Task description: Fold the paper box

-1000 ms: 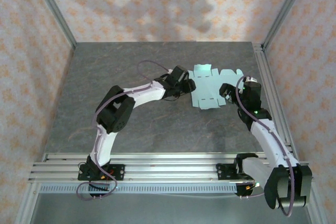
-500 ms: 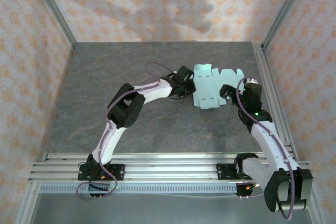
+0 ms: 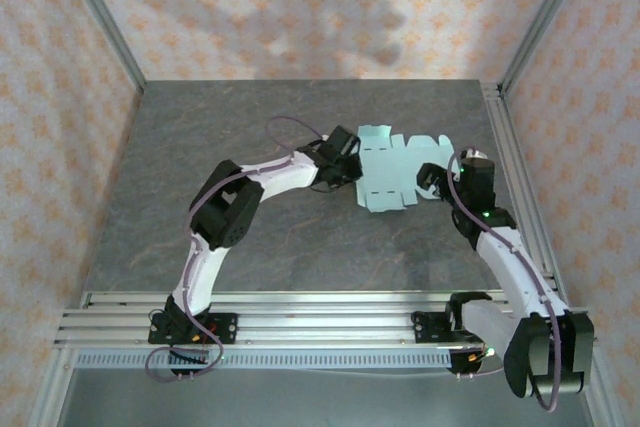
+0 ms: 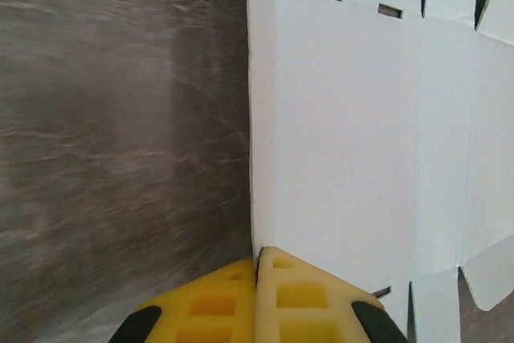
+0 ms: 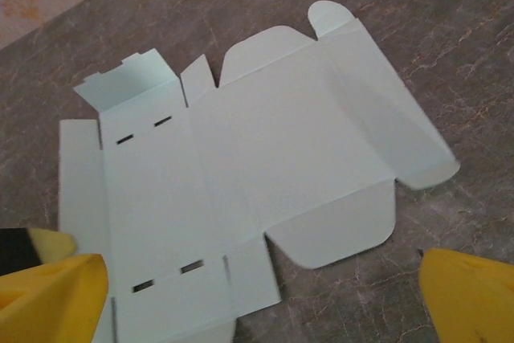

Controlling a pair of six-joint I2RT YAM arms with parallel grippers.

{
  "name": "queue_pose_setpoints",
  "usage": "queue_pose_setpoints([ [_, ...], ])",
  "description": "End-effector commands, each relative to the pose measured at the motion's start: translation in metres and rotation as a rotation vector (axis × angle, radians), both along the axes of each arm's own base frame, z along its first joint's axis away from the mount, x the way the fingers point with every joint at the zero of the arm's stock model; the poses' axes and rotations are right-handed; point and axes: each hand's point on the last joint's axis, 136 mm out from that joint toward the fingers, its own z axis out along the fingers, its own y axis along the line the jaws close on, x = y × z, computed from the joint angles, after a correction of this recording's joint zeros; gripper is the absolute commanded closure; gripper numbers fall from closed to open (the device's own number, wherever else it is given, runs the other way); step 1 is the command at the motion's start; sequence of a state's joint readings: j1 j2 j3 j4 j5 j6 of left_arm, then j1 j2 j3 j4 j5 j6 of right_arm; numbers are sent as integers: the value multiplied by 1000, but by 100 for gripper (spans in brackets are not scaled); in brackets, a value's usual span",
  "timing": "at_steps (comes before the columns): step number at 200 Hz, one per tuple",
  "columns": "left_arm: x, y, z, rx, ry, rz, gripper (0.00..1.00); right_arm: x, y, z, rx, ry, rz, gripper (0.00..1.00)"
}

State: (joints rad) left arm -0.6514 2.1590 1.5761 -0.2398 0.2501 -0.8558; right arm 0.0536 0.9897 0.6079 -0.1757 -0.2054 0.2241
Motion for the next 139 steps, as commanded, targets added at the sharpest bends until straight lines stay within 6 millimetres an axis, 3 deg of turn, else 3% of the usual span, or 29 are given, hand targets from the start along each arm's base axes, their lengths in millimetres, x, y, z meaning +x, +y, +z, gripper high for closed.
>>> queue_pose_setpoints([
  [1, -3, 35, 15, 74, -31, -42, 100, 8, 3, 11, -29, -35, 10, 1],
  [37, -6, 64, 13, 30, 5, -156, 100, 13, 20, 9, -16, -31, 76, 1],
  [74, -4, 98, 13, 108, 22, -232, 100, 16, 38, 7, 39, -10, 146, 1],
  [93, 3, 115, 15, 94, 21, -159, 100, 15, 41, 2, 62, 21, 144, 0],
  [139, 13, 130, 14, -103, -15, 145, 100, 15, 47, 2, 145, 34, 99, 0],
])
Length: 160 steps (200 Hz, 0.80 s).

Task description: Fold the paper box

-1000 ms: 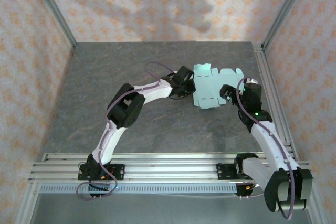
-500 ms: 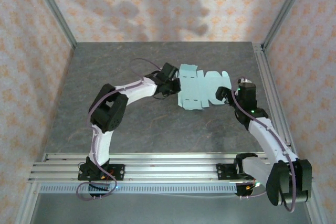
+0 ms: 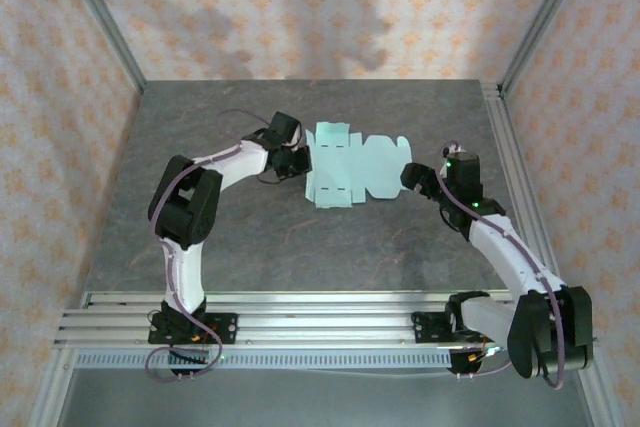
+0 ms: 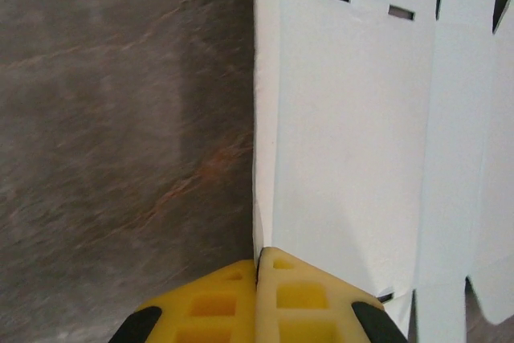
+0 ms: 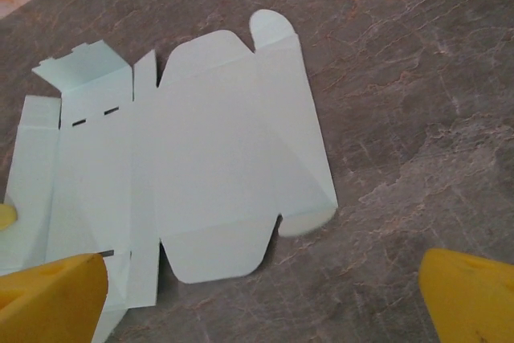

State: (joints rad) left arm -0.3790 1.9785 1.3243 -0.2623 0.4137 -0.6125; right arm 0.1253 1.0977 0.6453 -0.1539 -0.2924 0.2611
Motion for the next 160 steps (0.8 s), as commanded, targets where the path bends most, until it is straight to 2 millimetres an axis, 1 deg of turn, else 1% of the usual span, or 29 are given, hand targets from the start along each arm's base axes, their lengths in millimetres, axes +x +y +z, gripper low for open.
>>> queue_pose_setpoints([
  [1, 11, 1, 17, -139, -63, 173, 100, 6, 8, 14, 70, -22, -21, 0],
  [5, 12, 1, 15, -162, -64, 201, 100, 7, 9, 15, 78, -24, -22, 0],
  [6, 13, 1, 21, -173, -77, 209, 100, 6, 9, 15, 80, -24, -22, 0],
  [8, 12, 2, 25, -187, -85, 224, 100, 6, 10, 15, 84, -24, -23, 0],
  [13, 14, 4, 27, -214, -93, 270, 100, 7, 11, 16, 94, -29, -27, 0],
  [19, 12, 8, 24, -235, -92, 323, 100, 8, 11, 16, 105, -28, -39, 0],
  [24, 13, 9, 27, -262, -112, 365, 100, 8, 11, 16, 113, -29, -57, 0],
  [31, 12, 14, 25, -283, -129, 429, 100, 9, 9, 14, 130, -25, -85, 1],
  [45, 6, 18, 25, -310, -153, 534, 100, 10, 9, 11, 169, -32, -131, 1],
  [53, 2, 13, 26, -321, -163, 563, 100, 10, 10, 10, 188, -39, -155, 1],
  [63, -2, 2, 27, -337, -160, 576, 100, 10, 11, 9, 204, -43, -176, 1],
  [78, -14, -15, 28, -335, -162, 599, 100, 9, 13, 8, 197, -37, -199, 1],
  [96, -24, -27, 29, -338, -176, 628, 100, 7, 17, 6, 194, -34, -222, 1],
  [108, -26, -28, 30, -318, -179, 623, 100, 6, 19, 4, 198, -30, -228, 1],
  [112, -26, -27, 30, -306, -183, 618, 97, 5, 20, 3, 197, -27, -231, 1],
  [125, -28, -17, 29, -265, -189, 623, 82, 4, 23, 0, 201, -23, -238, 1],
  [137, -26, -10, 32, -238, -204, 604, 60, 1, 28, -4, 198, -22, -249, 1],
  [139, -26, -7, 32, -230, -206, 603, 59, 1, 29, -4, 199, -23, -254, 1],
  [140, -26, -8, 32, -226, -207, 598, 54, 0, 30, -5, 199, -22, -256, 1],
  [147, -26, -2, 33, -193, -215, 578, 39, -3, 32, -9, 204, -17, -280, 1],
  [156, -27, 8, 34, -146, -223, 554, 23, -7, 36, -16, 221, -8, -314, 2],
  [160, -27, 14, 35, -126, -225, 551, 17, -9, 40, -19, 230, -5, -322, 2],
])
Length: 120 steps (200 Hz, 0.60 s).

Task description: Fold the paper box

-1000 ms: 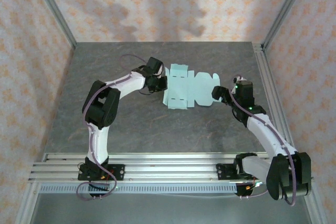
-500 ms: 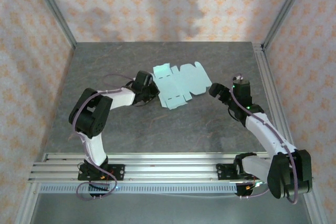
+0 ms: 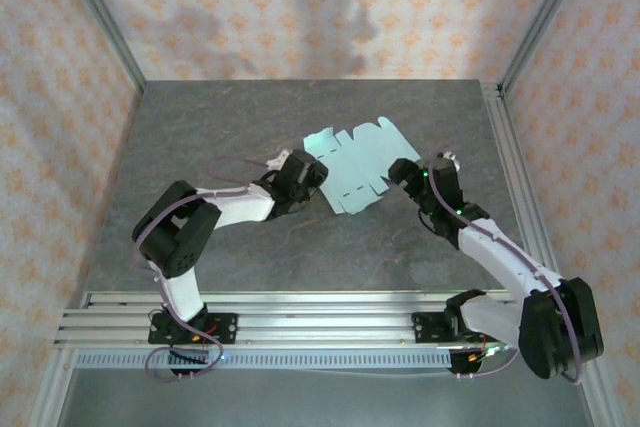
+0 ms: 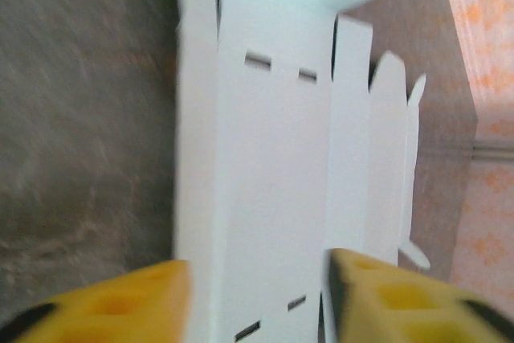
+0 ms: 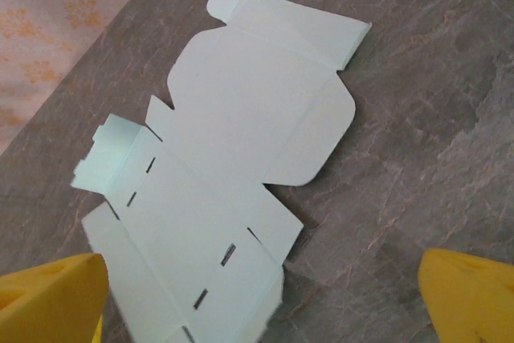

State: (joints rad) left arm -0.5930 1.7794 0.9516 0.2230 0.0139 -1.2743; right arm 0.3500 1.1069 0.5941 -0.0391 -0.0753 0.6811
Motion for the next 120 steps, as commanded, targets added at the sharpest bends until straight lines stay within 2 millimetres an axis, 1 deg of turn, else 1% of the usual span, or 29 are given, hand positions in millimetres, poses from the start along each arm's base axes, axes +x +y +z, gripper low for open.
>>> queue_pose_setpoints([
  [1, 1, 39, 10, 146, -19, 24, 16, -7, 1, -17, 29, 13, -119, 2],
  [6, 0, 45, 11, 165, -22, 19, 9, -8, 5, -21, 48, 18, -127, 3],
  [22, -2, 64, 21, 220, -47, 9, 1, -13, 19, -32, 88, 46, -150, 4],
  [29, -4, 73, 26, 261, -54, 3, 0, -16, 25, -33, 107, 48, -162, 5],
  [32, -5, 76, 28, 277, -58, 0, 0, -17, 27, -39, 103, 63, -170, 6],
  [43, -9, 88, 38, 338, -69, -2, 0, -19, 38, -45, 125, 71, -185, 11],
  [59, -13, 97, 52, 400, -95, -18, 0, -18, 54, -53, 150, 87, -175, 19],
  [67, -15, 100, 59, 421, -106, -25, 0, -16, 62, -57, 151, 100, -160, 25],
  [79, -19, 105, 65, 447, -115, -27, 0, -11, 74, -64, 172, 118, -130, 36],
  [95, -22, 108, 71, 466, -124, -32, 0, -6, 89, -74, 204, 141, -105, 44],
  [99, -23, 109, 71, 471, -122, -34, 0, -6, 91, -75, 207, 144, -103, 46],
  [100, -23, 109, 71, 471, -123, -35, 0, -6, 92, -77, 206, 148, -101, 49],
  [101, -23, 109, 71, 471, -123, -36, 0, -6, 92, -77, 206, 148, -101, 49],
  [102, -24, 109, 71, 472, -123, -37, 0, -5, 94, -78, 205, 150, -99, 51],
  [104, -24, 109, 71, 472, -123, -38, 0, -5, 94, -78, 205, 152, -99, 52],
  [107, -25, 110, 72, 475, -123, -37, 0, -5, 96, -80, 203, 156, -98, 56],
  [120, -28, 112, 72, 482, -119, -41, 0, -3, 99, -84, 192, 162, -95, 65],
])
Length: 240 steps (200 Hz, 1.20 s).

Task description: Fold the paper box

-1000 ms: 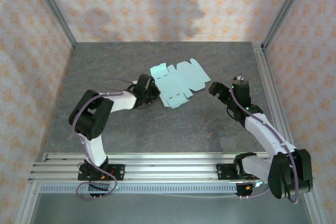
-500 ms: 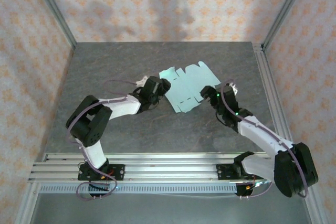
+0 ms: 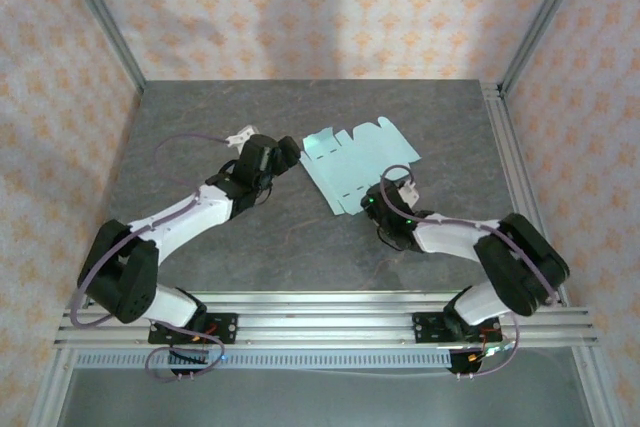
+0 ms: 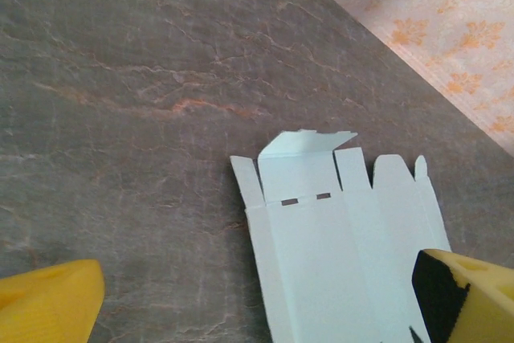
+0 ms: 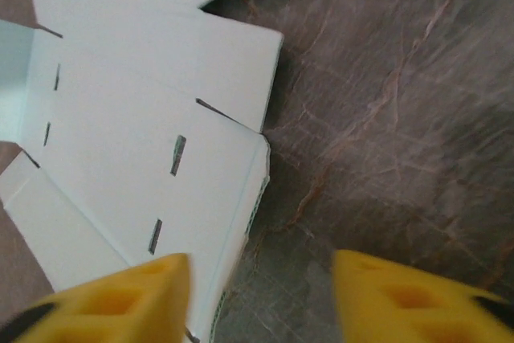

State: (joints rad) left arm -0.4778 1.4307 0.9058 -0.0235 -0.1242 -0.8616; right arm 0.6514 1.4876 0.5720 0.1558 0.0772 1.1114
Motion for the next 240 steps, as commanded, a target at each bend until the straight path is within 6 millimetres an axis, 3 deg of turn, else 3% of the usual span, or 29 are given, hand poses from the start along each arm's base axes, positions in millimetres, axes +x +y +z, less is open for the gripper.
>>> queue_pose_setpoints([
  [1, -15, 18, -14, 120, 51, 4, 0, 16, 19, 13, 64, -48, -8, 66],
  [31, -21, 22, -17, 132, 61, 2, 0, 18, 12, 11, -13, -44, 8, 89],
  [52, -22, 22, -18, 136, 65, -8, 0, 18, 5, 11, -74, -23, 43, 100],
  [86, -20, 20, -16, 143, 65, -38, 0, 22, 2, 10, -148, 21, 224, 100],
  [125, -18, 24, -8, 159, 65, -81, 0, 15, 1, 9, -249, 172, 636, 100],
  [156, -16, 33, -3, 154, 86, -119, 0, -6, 6, 10, -314, 309, 1034, 100],
  [180, -16, 39, -3, 178, 112, -134, 0, 16, -4, 9, -393, 355, 1120, 100],
  [200, -15, 33, -2, 177, 135, -180, 0, 37, -3, 16, -452, 362, 1186, 100],
  [210, -14, 28, -1, 167, 145, -211, 0, 49, -2, 22, -483, 358, 1201, 90],
  [240, -13, 16, -4, 135, 165, -262, 0, 68, 0, 54, -512, 274, 1133, 35],
])
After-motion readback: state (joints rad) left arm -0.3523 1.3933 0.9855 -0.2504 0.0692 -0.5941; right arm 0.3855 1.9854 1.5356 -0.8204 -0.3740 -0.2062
